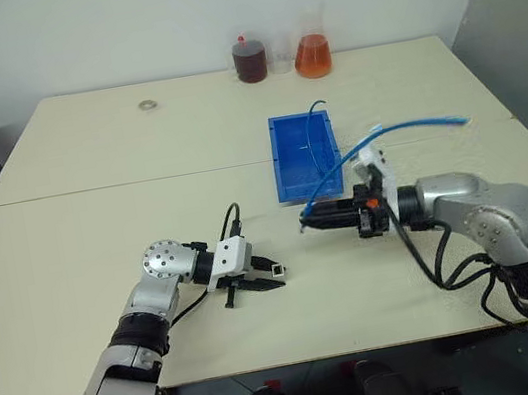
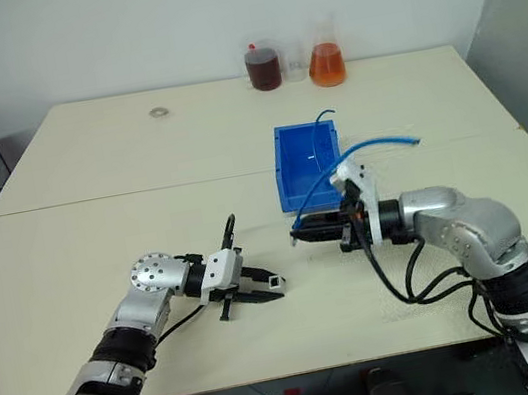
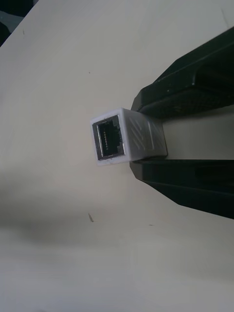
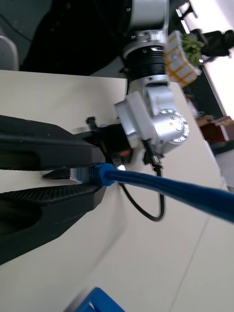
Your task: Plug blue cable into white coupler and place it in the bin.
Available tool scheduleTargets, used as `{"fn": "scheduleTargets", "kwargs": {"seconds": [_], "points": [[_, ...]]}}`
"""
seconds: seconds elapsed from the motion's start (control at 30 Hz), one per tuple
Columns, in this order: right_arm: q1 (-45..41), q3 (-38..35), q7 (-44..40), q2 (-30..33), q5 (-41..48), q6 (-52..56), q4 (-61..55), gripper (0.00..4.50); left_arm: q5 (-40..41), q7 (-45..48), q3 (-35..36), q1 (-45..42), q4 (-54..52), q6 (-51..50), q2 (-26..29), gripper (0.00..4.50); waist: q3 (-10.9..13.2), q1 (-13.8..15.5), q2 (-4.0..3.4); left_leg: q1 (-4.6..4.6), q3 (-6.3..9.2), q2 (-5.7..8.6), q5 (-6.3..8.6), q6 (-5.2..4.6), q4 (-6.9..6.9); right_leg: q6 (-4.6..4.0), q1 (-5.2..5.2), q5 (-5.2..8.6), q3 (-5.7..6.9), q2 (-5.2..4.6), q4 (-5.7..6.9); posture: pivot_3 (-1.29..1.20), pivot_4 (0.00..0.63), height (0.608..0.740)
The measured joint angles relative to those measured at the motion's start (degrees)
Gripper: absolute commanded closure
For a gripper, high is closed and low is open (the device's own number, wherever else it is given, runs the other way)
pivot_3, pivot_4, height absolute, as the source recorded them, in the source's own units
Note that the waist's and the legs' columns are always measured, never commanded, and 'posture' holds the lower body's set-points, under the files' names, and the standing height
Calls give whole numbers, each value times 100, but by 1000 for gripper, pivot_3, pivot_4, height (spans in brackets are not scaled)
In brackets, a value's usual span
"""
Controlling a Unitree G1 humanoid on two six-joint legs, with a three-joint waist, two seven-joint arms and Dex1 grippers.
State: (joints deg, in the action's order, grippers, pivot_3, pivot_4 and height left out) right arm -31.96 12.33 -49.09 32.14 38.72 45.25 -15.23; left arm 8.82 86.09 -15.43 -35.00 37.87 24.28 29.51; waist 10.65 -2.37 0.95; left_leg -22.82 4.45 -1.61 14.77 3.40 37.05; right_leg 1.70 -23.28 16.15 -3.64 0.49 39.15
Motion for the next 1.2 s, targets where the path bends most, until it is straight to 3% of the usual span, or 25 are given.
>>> {"fn": "scheduleTargets", "kwargs": {"seconds": [0.33, 1.2], "points": [[24, 610, -259, -628, -978, -1051, 395, 4365, 2, -212, 86, 126, -70, -50, -41, 3646, -1, 1, 2, 7, 3, 2, -1, 0, 15, 0, 3, 0, 0, 0, 26, 0, 150, 740], [203, 1085, -1206, -969, -2185, -2786, 1547, 4365, 3, -416, 224, 565, -817, -637, -30, 3646, -2, 2, 1, 11, 4, 1, -1, 0, 17, -1, 2, 0, 0, 0, 34, 0, 150, 740]]}}
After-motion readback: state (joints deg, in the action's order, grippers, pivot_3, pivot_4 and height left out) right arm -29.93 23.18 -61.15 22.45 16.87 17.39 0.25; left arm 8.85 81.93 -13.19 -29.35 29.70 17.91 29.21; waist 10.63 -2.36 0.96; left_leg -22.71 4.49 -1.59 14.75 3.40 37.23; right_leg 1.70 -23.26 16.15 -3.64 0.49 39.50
